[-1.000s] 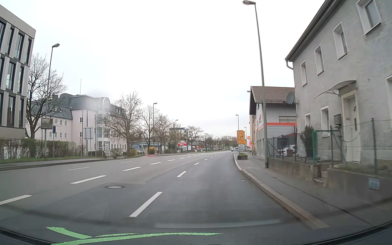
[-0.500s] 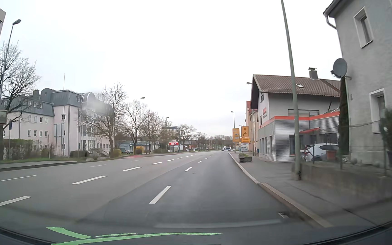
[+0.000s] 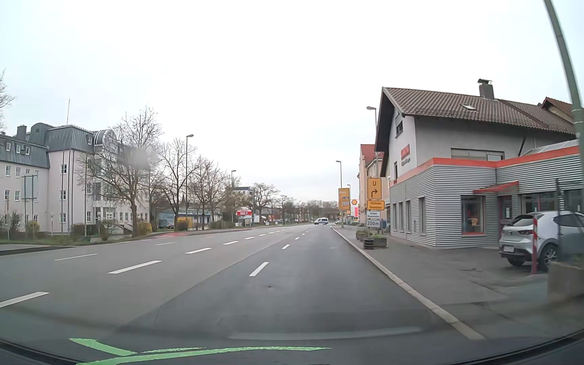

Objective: Follow the waypoints while adhering to traffic rules and regulations

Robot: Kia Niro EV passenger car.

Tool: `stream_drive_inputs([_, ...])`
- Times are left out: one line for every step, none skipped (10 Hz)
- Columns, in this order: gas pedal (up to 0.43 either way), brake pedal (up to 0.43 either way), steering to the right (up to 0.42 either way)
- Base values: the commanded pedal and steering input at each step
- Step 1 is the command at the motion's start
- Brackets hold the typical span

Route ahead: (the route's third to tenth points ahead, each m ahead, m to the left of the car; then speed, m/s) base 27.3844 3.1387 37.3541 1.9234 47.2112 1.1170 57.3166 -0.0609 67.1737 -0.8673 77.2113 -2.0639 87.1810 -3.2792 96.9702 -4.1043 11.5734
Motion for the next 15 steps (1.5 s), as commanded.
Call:
stream_drive_inputs([0.047, 0.0, 0.021])
stream_drive_inputs([0.047, 0.0, 0.021])
stream_drive_inputs([0.059, 0.0, 0.018])
stream_drive_inputs([0.059, 0.0, 0.018])
stream_drive_inputs([0.067, 0.0, 0.018])
stream_drive_inputs([0.067, 0.0, 0.018])
stream_drive_inputs([0.067, 0.0, 0.017])
stream_drive_inputs([0.067, 0.0, 0.016])
stream_drive_inputs([0.079, 0.0, 0.016])
stream_drive_inputs([0.079, 0.0, 0.016])
stream_drive_inputs([0.079, 0.0, 0.016])
stream_drive_inputs([0.079, 0.0, 0.016])
stream_drive_inputs([0.079, 0.0, 0.016])
stream_drive_inputs([0.079, 0.0, 0.015])
stream_drive_inputs([0.079, 0.0, 0.014])
